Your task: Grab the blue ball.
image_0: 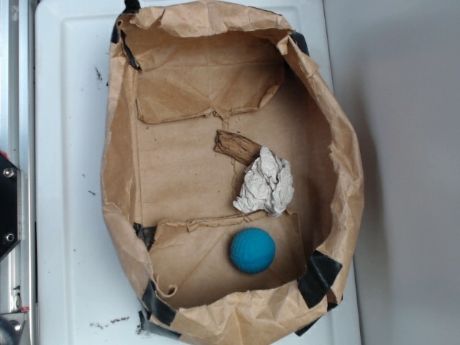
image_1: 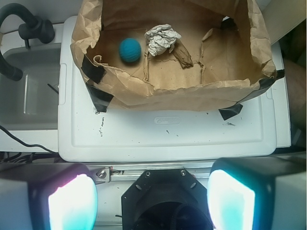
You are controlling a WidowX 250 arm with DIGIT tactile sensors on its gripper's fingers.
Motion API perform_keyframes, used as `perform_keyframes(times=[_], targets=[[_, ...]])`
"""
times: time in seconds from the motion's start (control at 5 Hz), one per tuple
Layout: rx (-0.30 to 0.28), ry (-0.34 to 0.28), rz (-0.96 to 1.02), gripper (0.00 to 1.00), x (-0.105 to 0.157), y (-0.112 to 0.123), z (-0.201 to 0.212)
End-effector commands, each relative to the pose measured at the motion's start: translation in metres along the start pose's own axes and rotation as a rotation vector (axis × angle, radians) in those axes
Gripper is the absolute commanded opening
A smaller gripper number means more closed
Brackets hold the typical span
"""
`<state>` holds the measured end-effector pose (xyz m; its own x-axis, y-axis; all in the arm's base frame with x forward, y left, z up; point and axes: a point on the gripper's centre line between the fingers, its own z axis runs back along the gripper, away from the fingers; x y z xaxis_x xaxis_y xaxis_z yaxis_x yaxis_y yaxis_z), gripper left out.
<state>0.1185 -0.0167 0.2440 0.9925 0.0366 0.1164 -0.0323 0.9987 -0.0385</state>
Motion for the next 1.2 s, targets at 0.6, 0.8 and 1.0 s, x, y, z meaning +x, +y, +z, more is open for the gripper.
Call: perform_keyframes(times=[0.6,0.8,1.0], targets=[[0.065,0.027,0.175,1.0,0.105,0.014,-0.043],[0.077,0.034,0.032,1.0,0.129,0.018,-0.071],[0.094,-0.013,0.064,1.0,0.137,0.027,-0.062]])
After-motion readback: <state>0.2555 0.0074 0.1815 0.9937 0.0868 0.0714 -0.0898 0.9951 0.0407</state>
